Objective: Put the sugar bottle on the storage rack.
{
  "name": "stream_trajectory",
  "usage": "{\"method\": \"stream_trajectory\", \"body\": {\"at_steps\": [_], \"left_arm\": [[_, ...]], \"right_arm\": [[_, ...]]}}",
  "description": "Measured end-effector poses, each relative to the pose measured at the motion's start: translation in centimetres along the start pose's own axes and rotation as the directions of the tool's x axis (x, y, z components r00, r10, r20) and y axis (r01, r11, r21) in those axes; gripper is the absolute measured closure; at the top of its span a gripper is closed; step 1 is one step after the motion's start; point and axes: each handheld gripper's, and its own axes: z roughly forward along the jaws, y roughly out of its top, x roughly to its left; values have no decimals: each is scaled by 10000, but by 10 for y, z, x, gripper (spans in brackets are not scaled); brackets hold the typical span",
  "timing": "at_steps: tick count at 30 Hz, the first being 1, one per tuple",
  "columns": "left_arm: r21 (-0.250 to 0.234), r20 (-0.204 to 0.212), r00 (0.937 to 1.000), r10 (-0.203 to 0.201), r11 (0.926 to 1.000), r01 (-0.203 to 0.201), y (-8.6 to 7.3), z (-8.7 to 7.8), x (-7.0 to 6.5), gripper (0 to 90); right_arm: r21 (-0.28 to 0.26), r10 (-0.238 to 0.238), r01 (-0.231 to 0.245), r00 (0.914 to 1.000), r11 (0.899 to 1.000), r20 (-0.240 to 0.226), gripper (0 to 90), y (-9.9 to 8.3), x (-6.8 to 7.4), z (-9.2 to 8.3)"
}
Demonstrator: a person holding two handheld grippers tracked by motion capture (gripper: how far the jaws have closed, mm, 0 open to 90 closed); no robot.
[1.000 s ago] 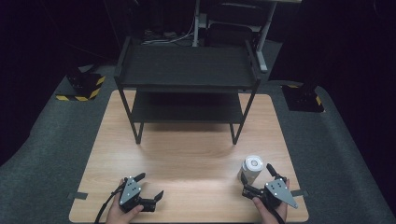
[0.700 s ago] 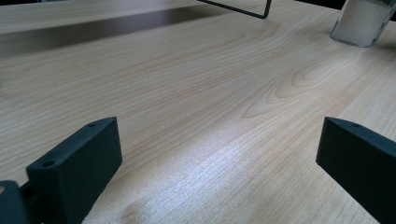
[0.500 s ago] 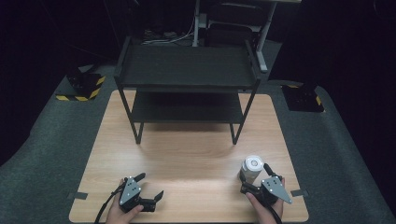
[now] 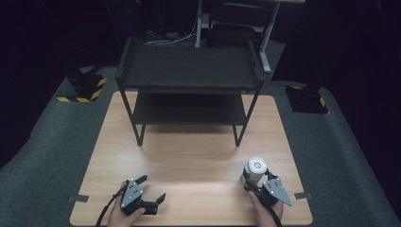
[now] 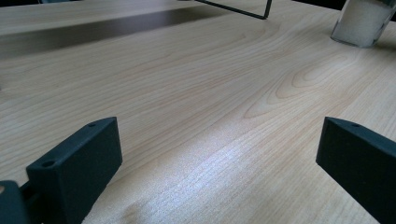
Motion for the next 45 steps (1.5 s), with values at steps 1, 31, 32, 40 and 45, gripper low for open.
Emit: {"method": "stream_trajectory", "body": {"at_steps": [1, 31, 32, 40, 45], "left_arm": [[-2, -5, 10000, 2, 10000, -2, 0, 0, 0, 5], [7, 21, 10000, 5, 10000, -5, 0, 0, 0, 5], [1, 16, 10000, 11, 10000, -11, 0, 0, 0, 5], [-4, -1, 10000, 10, 10000, -10, 0, 0, 0, 5], [1, 22, 10000, 5, 10000, -5, 0, 0, 0, 5]], "right_arm": [[20, -6, 6, 10000, 10000, 5, 299, 1, 0, 0], [52, -205, 209, 9972, 9998, -720, 302, 52, 20, 8], [33, -231, 234, 9970, 9997, -743, 302, 55, 21, 9], [-26, -320, 319, 9943, 9995, -1018, 302, 75, 27, 25], [-92, -204, 194, 9922, 9998, -1226, 302, 90, 31, 34]]}}
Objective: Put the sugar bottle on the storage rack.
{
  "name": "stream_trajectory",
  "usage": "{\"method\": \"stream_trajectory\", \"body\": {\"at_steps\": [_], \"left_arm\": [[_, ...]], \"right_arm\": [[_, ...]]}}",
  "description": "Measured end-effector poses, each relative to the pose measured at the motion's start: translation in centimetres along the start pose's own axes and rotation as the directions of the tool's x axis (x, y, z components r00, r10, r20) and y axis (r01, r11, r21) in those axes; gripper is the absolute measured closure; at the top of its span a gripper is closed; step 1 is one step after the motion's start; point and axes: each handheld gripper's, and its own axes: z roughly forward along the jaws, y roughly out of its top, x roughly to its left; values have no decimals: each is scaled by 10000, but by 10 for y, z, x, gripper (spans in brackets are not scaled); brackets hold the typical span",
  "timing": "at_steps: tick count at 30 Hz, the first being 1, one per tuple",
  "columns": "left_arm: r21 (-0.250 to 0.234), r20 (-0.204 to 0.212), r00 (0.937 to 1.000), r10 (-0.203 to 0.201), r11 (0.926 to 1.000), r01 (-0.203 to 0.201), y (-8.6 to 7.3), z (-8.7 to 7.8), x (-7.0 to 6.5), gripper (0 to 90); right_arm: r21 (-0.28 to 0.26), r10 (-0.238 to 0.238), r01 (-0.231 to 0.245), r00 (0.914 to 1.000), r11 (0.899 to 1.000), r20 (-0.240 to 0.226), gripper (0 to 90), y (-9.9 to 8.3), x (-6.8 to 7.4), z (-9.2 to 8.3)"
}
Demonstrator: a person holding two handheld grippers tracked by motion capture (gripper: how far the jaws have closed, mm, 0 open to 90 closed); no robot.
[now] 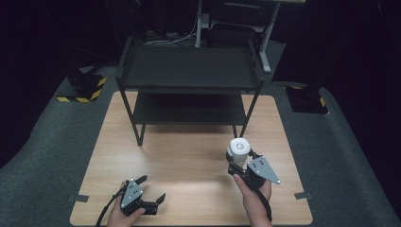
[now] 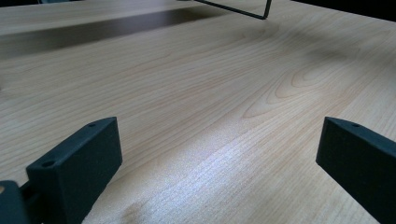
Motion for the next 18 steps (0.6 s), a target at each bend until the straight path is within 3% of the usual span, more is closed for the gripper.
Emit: {"method": "stream_trajectory", "body": {"at_steps": [10, 18], "left_arm": [[-3, 16, 10000, 33, 10000, -33, 0, 0, 0, 5], [-2, 45, 10000, 43, 10000, -43, 0, 0, 1, 5]], "right_arm": [[-293, -6, -8, 9990, 9996, -458, 302, 41, 8, 26], [-388, 106, -123, 9990, 9992, -435, 302, 66, 15, 54]]}}
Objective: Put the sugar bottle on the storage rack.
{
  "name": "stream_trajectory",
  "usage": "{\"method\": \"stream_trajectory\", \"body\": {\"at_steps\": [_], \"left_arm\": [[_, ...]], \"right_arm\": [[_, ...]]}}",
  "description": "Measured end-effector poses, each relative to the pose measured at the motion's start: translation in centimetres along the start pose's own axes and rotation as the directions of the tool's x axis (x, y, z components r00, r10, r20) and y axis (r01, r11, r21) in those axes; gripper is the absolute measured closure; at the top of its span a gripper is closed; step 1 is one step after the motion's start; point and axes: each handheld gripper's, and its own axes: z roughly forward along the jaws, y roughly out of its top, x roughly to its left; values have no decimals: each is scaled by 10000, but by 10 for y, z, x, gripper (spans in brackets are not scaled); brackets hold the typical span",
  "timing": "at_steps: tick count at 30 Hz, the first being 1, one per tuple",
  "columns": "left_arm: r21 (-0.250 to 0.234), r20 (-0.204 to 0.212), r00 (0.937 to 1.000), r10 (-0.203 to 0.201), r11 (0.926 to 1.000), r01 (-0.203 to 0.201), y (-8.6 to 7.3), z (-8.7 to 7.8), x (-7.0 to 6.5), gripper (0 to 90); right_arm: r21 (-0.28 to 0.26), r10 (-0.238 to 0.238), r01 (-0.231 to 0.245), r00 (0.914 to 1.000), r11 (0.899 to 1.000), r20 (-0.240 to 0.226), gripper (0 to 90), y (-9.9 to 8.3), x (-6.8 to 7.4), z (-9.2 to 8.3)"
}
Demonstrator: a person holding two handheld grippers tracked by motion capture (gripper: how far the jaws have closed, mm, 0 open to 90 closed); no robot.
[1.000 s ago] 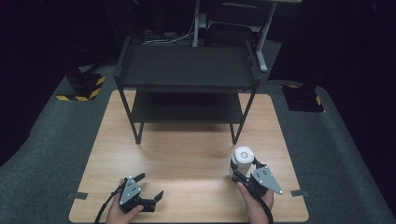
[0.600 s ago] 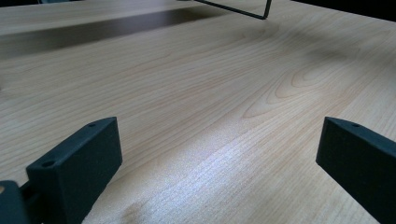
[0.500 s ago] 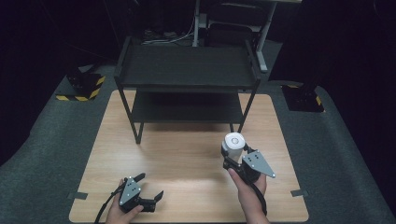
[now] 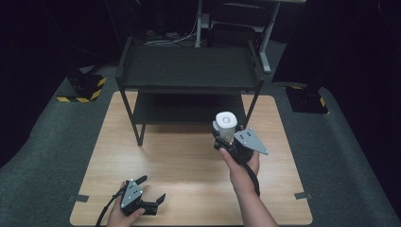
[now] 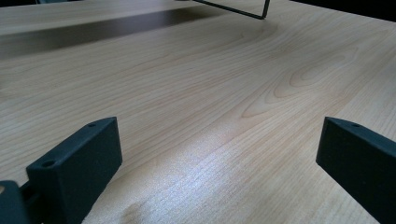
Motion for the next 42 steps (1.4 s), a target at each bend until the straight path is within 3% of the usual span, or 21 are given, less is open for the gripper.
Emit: {"method": "stream_trajectory", "body": {"at_steps": [12, 24, 35, 42], "left_arm": [[7, 70, 10000, 11, 10000, -11, 0, 0, 1, 5], [15, 110, 9999, -59, 10000, 59, 0, 0, 3, 5], [-35, 141, 9999, -93, 9999, 94, -1, 0, 3, 5], [5, 152, 9999, -38, 10000, 38, 0, -1, 4, 5]], "right_arm": [[-46, 77, -76, 9999, 10000, 119, 302, 20, 3, 35], [49, 139, -141, 9991, 9999, 406, 302, 27, 2, 72], [113, -115, 108, 9979, 9999, 642, 302, 24, 6, 104], [-193, -62, 77, 9968, 9998, 794, 302, 12, 4, 116]]}}
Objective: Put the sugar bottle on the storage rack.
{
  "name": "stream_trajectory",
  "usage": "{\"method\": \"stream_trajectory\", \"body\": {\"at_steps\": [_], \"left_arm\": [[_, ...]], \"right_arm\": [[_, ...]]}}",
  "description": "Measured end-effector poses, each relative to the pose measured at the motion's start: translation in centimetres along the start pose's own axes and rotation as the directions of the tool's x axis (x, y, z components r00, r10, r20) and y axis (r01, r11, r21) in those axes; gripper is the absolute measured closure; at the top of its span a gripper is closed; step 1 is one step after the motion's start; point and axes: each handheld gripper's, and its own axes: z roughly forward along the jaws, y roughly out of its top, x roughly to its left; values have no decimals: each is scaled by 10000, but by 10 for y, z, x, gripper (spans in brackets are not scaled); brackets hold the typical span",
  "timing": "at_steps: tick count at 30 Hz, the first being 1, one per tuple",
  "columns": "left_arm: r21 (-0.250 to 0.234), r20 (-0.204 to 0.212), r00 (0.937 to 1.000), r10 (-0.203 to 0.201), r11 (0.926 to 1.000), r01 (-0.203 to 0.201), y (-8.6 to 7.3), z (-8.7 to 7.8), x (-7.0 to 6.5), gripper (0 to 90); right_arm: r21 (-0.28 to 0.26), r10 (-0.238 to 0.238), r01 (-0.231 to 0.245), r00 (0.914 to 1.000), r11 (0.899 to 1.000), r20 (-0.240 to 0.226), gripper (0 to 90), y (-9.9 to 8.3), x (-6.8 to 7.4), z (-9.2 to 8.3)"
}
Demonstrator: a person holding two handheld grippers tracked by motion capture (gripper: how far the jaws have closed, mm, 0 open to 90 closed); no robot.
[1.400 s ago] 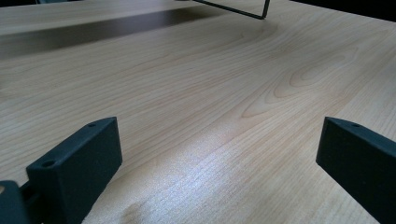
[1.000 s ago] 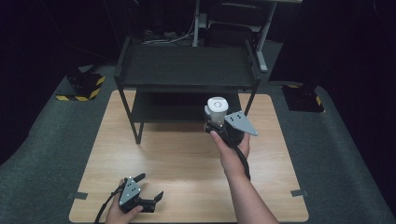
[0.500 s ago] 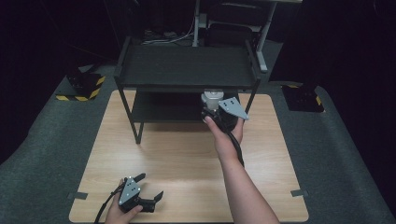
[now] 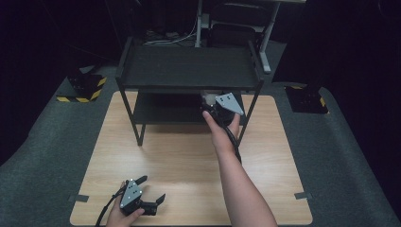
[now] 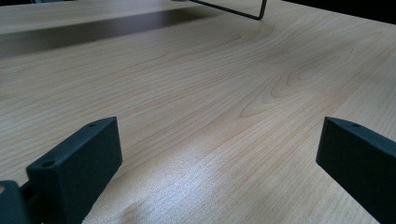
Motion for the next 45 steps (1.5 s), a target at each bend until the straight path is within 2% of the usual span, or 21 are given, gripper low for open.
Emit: {"method": "stream_trajectory", "body": {"at_steps": [15, 20, 22, 25, 27, 34, 39, 44, 45], "left_arm": [[12, -19, 10000, 28, 10000, -27, 0, 0, -1, 5], [-8, 15, 10000, -18, 10000, 18, 0, 0, 0, 5], [-11, 21, 10000, -23, 10000, 23, 0, 0, 0, 5], [-54, 18, 10000, -64, 10000, 64, -1, 0, 0, 5], [-35, 13, 10000, -35, 10000, 35, -1, 0, 0, 5], [-14, 27, 10000, -31, 10000, 31, 0, 0, 0, 5], [-12, 37, 10000, -57, 10000, 57, 0, 0, 0, 5], [-15, 28, 10000, -68, 10000, 68, 0, 1, 0, 5], [-15, 28, 10000, -68, 10000, 68, 0, 1, 0, 5]], "right_arm": [[-27, 126, -126, 9999, 9999, -44, 290, -2, -2, 1], [25, 263, -262, 9996, 9997, -66, 219, -1, -5, 1], [198, 359, -354, 9990, 9992, -256, 119, 1, -10, 1], [279, 64, -50, 9987, 9996, -500, 23, 1, -11, -1], [94, -217, 221, 9988, 9997, -436, 0, -1, -7, -5], [36, -181, 184, 9978, 9998, -642, 0, -3, -10, -20], [-88, -241, 234, 9959, 9997, -872, 0, -9, -15, -38], [-281, -288, 258, 9930, 9993, -1142, 0, -20, -21, -63], [-281, -288, 258, 9930, 9993, -1142, 0, -20, -21, -63]]}}
